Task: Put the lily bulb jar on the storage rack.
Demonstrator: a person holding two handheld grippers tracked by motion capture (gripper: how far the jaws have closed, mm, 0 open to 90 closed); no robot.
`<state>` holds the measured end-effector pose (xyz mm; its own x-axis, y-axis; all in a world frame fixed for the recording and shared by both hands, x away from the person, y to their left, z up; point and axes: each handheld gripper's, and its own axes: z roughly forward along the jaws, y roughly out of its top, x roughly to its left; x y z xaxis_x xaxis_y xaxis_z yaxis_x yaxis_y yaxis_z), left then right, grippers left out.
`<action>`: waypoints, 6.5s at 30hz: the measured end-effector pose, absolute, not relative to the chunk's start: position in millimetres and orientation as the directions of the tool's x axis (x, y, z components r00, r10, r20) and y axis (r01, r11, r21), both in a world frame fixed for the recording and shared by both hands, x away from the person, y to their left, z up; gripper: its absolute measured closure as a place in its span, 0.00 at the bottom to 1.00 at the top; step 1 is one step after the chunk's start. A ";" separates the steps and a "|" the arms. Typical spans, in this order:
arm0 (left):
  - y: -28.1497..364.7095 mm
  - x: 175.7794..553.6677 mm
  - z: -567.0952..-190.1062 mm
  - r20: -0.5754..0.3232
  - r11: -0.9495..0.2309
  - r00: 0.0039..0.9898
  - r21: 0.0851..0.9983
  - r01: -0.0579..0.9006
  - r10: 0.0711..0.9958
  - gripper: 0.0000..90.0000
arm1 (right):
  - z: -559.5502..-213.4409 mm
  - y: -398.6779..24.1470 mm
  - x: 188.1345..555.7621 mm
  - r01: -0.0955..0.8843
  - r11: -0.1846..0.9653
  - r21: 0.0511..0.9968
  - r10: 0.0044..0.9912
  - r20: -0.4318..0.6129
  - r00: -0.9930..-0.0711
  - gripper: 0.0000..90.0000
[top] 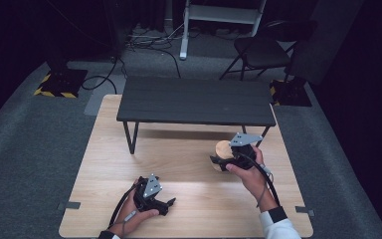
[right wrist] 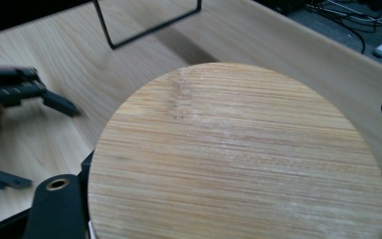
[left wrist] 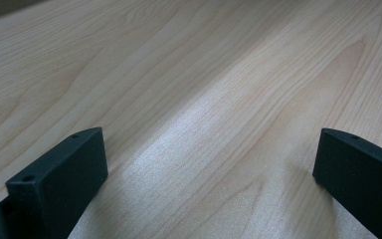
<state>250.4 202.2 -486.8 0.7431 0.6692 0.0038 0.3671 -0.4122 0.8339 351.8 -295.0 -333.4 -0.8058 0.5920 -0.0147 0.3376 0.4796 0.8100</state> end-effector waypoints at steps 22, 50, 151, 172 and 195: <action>202.2 250.6 -487.0 0.002 -0.409 0.741 0.835 0.369 0.671 0.01 | -229.5 -257.9 392.7 0.324 0.477 0.817 0.569 -0.006 -0.822 0.28; 201.9 251.2 -487.1 0.003 -0.408 0.739 0.835 0.369 0.673 0.01 | -226.4 -232.0 425.3 0.355 0.412 0.839 0.688 -0.031 -0.725 0.28; 201.8 250.9 -487.1 0.007 -0.412 0.742 0.835 0.365 0.671 0.01 | -448.2 -372.8 231.5 0.324 0.421 0.847 0.721 -0.095 -0.687 0.07; 201.7 250.8 -487.1 0.007 -0.412 0.742 0.835 0.364 0.671 0.01 | -481.3 -381.7 222.7 0.414 0.377 0.829 0.753 -0.013 -0.658 0.05; 201.6 250.6 -487.1 0.007 -0.412 0.741 0.835 0.365 0.672 0.01 | -480.6 -380.7 222.0 0.424 0.372 0.826 0.761 -0.010 -0.649 0.03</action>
<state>250.6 201.6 -487.1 0.7407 0.6718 0.0073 0.3651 -0.4116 0.8350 222.0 -380.7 -480.6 -0.6485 0.7611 -0.0100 0.4241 0.3722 0.8256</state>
